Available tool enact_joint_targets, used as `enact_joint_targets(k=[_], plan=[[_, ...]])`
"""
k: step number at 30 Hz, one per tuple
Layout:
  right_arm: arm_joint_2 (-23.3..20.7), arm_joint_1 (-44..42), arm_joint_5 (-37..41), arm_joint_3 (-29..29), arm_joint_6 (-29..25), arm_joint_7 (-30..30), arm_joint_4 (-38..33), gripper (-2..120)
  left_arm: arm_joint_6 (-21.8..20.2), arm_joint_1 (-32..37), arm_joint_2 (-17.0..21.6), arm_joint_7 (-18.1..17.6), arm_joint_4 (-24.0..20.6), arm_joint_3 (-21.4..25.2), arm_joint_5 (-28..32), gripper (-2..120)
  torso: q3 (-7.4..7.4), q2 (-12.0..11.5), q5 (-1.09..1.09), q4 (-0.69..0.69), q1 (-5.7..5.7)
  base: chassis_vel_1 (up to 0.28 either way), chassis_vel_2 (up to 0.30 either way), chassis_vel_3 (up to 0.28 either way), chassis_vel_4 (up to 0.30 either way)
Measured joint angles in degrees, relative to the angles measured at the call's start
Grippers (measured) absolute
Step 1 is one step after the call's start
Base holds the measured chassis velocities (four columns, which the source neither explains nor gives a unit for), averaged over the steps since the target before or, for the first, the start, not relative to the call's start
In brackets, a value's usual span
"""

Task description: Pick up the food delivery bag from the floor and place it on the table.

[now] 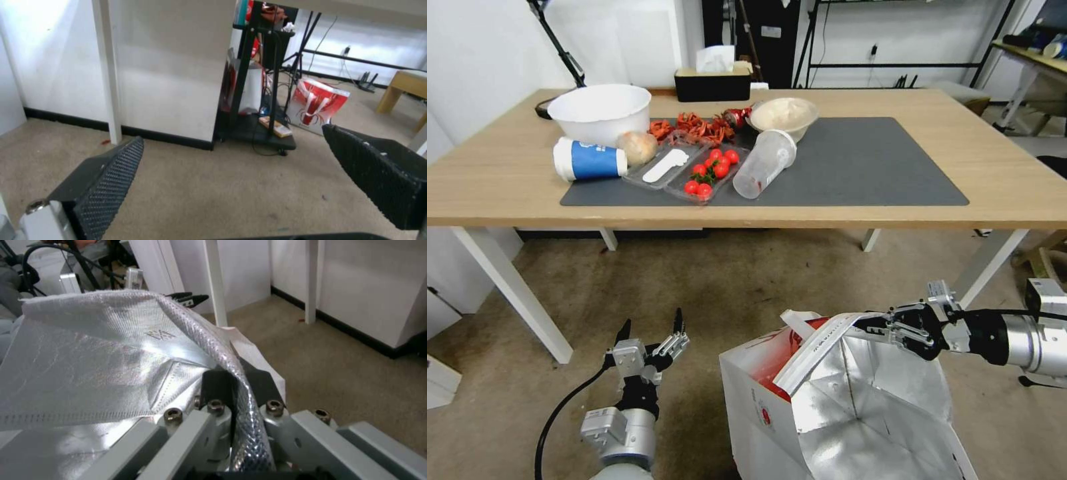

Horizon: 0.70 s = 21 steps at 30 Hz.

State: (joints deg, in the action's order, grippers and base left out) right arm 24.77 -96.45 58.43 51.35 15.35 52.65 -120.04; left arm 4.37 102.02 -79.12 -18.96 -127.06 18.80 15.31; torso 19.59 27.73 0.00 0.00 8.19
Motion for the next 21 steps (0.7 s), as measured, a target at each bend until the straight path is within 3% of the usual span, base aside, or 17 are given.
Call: enact_joint_targets(k=[21], plan=[[0.2,0.0,-0.4,-0.5,0.0,0.2,0.0,0,0.1,0.5,-0.2,0.0,-0.6,-0.1,-0.2,100,3.12,5.1,0.00,0.00,1.96,0.000,0.000,0.000,0.000]])
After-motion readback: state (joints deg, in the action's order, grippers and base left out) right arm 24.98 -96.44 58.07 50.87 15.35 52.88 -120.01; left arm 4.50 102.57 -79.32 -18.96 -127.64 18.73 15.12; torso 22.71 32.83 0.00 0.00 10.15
